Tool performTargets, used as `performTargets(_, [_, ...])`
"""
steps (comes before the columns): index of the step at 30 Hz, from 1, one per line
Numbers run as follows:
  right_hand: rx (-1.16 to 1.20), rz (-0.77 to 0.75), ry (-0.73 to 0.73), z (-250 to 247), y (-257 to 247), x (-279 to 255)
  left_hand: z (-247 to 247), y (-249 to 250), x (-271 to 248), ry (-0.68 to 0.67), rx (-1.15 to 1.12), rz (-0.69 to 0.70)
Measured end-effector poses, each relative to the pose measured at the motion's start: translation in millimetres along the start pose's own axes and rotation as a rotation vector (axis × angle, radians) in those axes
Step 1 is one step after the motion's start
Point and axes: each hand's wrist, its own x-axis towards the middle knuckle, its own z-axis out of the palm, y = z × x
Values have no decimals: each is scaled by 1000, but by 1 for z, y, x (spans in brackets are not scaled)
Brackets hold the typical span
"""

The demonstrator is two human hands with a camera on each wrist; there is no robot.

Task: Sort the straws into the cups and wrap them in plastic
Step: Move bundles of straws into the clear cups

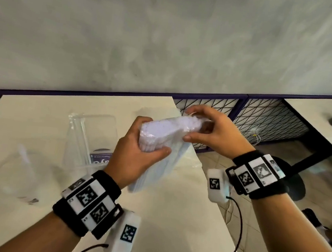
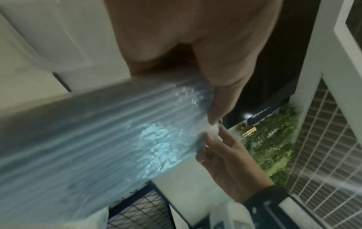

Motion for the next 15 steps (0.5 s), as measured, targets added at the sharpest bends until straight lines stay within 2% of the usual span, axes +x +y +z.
performTargets(4, [244, 99, 309, 46, -32, -21, -23, 8, -22, 71, -166, -61])
performTargets(6, [328, 162, 289, 68, -45, -31, -39, 10, -34, 101, -194, -75])
performTargets(8, [424, 178, 245, 86, -60, -38, -55, 12, -44, 127, -175, -73])
performTargets(15, [719, 220, 238, 124, -94, -33, -86, 15, -58, 243, -60, -30])
